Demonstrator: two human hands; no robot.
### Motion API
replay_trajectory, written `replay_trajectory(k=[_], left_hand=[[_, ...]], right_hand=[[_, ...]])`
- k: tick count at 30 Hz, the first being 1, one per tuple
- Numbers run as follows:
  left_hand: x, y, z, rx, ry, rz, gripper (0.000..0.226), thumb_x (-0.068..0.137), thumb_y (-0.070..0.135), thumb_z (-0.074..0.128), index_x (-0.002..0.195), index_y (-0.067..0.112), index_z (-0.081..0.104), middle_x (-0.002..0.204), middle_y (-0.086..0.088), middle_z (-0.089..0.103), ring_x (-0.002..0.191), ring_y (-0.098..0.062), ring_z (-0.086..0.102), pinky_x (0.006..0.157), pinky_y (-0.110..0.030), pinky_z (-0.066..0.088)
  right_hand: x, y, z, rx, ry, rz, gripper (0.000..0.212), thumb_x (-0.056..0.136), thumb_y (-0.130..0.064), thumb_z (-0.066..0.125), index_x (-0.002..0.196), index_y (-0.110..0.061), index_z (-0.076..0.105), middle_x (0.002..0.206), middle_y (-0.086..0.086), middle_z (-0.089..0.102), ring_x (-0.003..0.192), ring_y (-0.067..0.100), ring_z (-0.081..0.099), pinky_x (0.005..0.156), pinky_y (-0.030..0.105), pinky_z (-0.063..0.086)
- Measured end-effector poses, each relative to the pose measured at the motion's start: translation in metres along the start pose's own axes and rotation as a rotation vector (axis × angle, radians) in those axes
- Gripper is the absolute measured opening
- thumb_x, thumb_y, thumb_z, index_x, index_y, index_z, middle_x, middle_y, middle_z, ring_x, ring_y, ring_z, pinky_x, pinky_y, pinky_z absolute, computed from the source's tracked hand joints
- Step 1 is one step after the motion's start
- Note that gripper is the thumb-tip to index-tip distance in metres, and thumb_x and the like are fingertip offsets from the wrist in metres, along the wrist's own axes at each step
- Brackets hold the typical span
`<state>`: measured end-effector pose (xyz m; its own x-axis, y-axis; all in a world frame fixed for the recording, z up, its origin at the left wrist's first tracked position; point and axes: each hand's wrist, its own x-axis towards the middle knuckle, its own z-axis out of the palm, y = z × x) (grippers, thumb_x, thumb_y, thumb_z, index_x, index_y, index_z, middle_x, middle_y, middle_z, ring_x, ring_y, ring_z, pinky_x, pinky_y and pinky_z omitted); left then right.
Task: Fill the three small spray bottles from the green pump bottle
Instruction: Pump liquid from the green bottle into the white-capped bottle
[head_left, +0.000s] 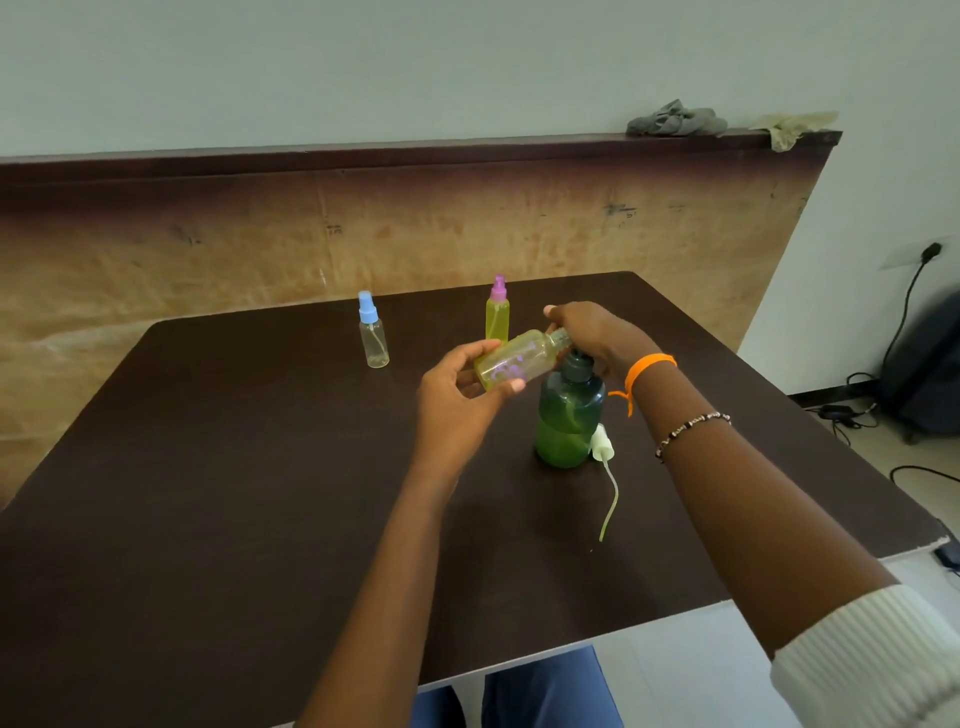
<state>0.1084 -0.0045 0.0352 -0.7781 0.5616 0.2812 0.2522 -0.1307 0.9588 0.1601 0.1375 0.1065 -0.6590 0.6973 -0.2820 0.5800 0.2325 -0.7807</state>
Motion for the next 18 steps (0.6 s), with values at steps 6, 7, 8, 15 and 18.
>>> replay_trajectory(k=[6,7,8,15,18], left_hand=[[0.000,0.004,-0.001,-0.012,-0.003,-0.007,0.043,0.074,0.003,0.076,0.112,0.019,0.064,0.103,0.004,0.069,0.088,0.002,0.064,0.073,-0.011,0.049],[0.000,0.006,-0.002,-0.015,-0.007,-0.004,0.043,0.074,0.003,0.076,0.113,0.018,0.064,0.103,0.004,0.069,0.088,0.003,0.064,0.073,-0.011,0.049],[0.000,0.007,-0.002,-0.018,-0.011,-0.001,0.043,0.074,0.003,0.075,0.113,0.018,0.063,0.103,0.004,0.069,0.087,0.004,0.064,0.073,-0.011,0.049],[0.000,0.001,0.002,0.005,-0.004,-0.009,0.042,0.074,0.006,0.076,0.112,0.020,0.064,0.106,0.003,0.070,0.094,-0.003,0.065,0.076,-0.015,0.050],[0.000,0.000,0.003,0.016,-0.001,-0.018,0.042,0.074,0.005,0.076,0.110,0.023,0.064,0.105,0.003,0.070,0.093,-0.003,0.064,0.078,-0.018,0.050]], right_hand=[[-0.007,-0.003,-0.004,-0.009,-0.054,-0.009,0.044,0.100,-0.044,0.031,0.081,-0.010,0.052,0.065,0.008,0.055,0.058,0.016,0.049,0.053,0.026,0.035],[-0.009,-0.006,-0.007,-0.028,-0.081,-0.015,0.048,0.099,-0.046,0.029,0.075,-0.011,0.050,0.066,0.007,0.055,0.060,0.016,0.049,0.054,0.026,0.034],[-0.010,-0.008,-0.009,-0.063,-0.102,-0.028,0.050,0.100,-0.048,0.026,0.073,-0.012,0.049,0.067,0.007,0.055,0.062,0.015,0.049,0.055,0.026,0.034],[0.006,0.006,0.000,0.037,0.043,-0.082,0.048,0.098,-0.046,0.034,0.071,-0.010,0.053,0.062,0.007,0.056,0.056,0.015,0.050,0.053,0.025,0.031],[0.008,0.007,0.000,0.042,0.049,-0.086,0.049,0.099,-0.041,0.033,0.069,-0.010,0.054,0.061,0.007,0.056,0.054,0.015,0.050,0.052,0.025,0.030]])
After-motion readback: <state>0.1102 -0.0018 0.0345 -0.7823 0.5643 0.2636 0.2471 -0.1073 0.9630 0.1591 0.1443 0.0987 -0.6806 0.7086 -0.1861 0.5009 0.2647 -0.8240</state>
